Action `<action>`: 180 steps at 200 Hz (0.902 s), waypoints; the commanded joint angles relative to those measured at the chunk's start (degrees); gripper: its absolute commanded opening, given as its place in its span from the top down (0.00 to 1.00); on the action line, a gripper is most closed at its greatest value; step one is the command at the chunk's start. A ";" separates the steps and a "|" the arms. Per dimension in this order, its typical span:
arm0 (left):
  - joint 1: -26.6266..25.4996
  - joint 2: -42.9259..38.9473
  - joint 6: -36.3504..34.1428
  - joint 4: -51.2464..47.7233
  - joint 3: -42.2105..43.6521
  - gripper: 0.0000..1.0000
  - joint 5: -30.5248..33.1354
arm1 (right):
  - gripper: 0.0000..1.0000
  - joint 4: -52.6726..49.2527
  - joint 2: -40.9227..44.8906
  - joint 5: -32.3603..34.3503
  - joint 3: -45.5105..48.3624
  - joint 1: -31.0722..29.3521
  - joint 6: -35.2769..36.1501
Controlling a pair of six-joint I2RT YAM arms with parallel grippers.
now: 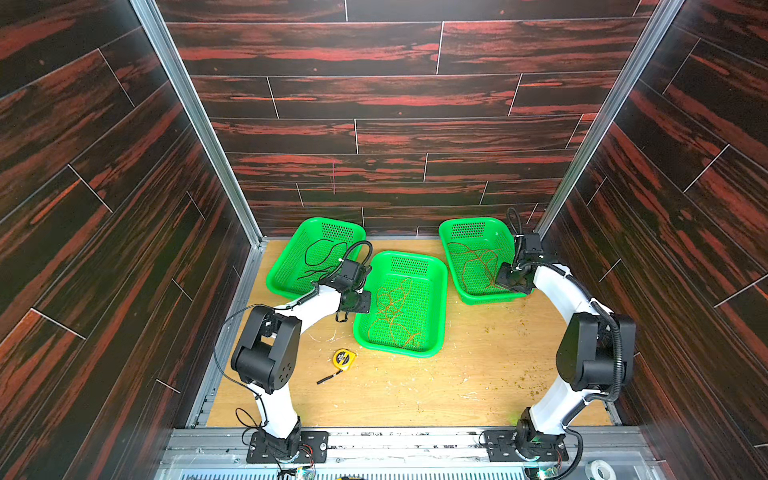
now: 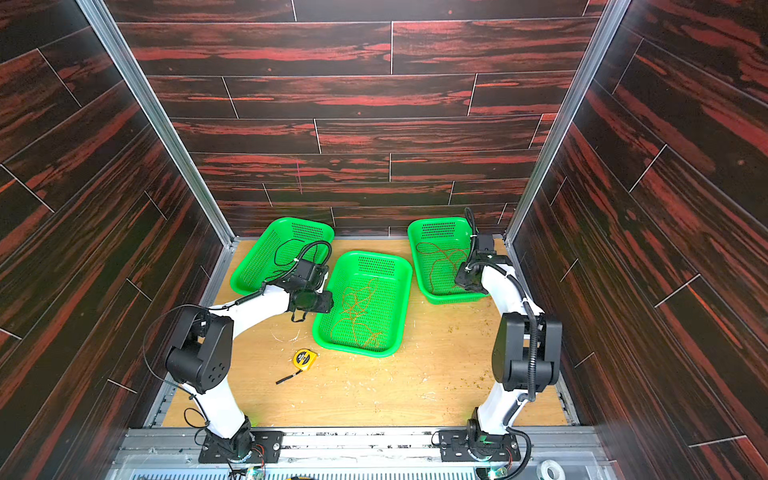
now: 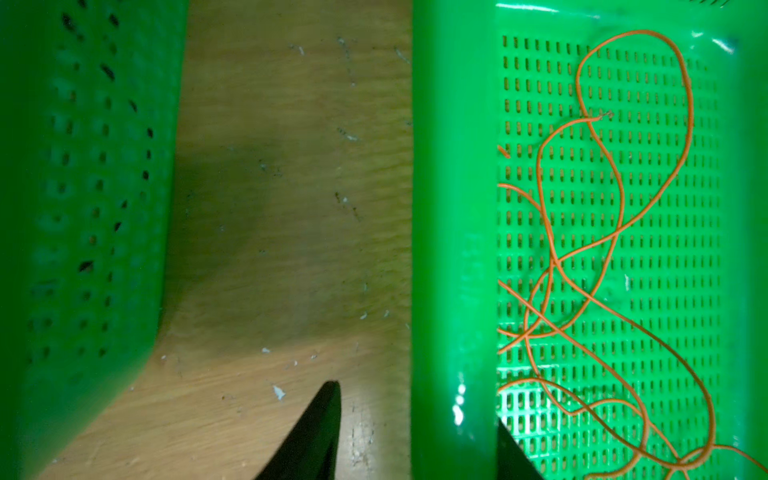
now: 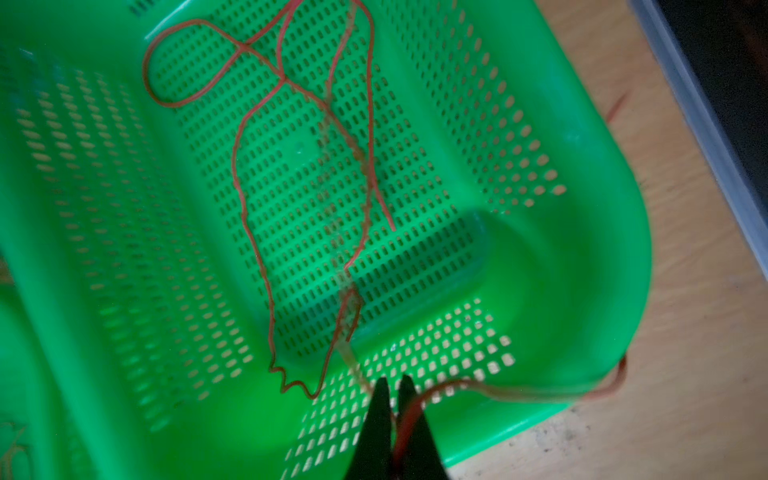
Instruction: Untangle the cables
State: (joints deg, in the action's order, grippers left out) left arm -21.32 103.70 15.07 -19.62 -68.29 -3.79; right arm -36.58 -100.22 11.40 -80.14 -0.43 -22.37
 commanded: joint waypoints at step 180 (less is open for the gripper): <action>2.14 -3.69 6.26 3.03 2.45 0.63 1.59 | 1.00 -8.29 -0.14 7.19 -20.66 -7.00 25.96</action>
State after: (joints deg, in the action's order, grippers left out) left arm -19.84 101.62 19.59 -17.54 -66.83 -2.96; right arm -48.34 -95.83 22.59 -101.47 -7.11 -2.50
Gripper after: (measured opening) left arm 0.375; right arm 0.054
